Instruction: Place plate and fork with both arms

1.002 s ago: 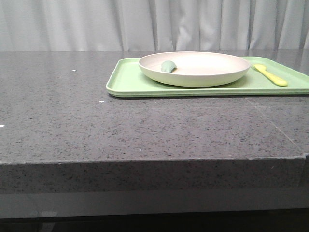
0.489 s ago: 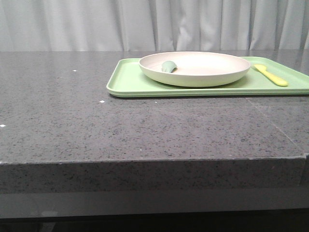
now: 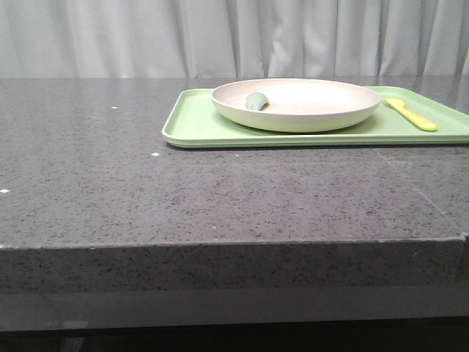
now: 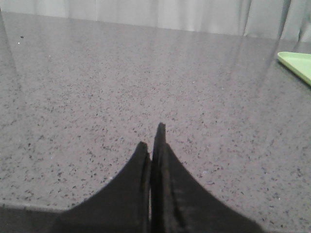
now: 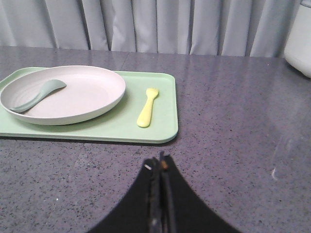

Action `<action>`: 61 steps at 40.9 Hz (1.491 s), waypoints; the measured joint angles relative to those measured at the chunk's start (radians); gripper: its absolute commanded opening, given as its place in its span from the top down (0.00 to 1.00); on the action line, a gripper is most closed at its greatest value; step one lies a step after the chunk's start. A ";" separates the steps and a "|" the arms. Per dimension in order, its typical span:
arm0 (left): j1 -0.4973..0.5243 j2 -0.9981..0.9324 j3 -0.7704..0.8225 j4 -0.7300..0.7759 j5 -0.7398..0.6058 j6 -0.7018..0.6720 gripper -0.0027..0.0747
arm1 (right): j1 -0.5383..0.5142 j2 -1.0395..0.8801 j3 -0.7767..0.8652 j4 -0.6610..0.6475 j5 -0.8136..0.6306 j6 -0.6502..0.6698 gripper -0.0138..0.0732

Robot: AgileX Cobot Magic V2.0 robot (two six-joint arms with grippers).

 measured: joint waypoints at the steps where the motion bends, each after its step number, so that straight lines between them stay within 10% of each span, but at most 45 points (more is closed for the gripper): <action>1: 0.000 0.000 0.000 0.000 -0.003 0.000 0.99 | 0.000 0.000 0.000 0.000 0.000 0.000 0.91; 61: 0.000 0.000 0.000 -0.005 -0.040 0.000 0.99 | 0.000 -0.004 0.094 0.008 -0.105 0.000 0.91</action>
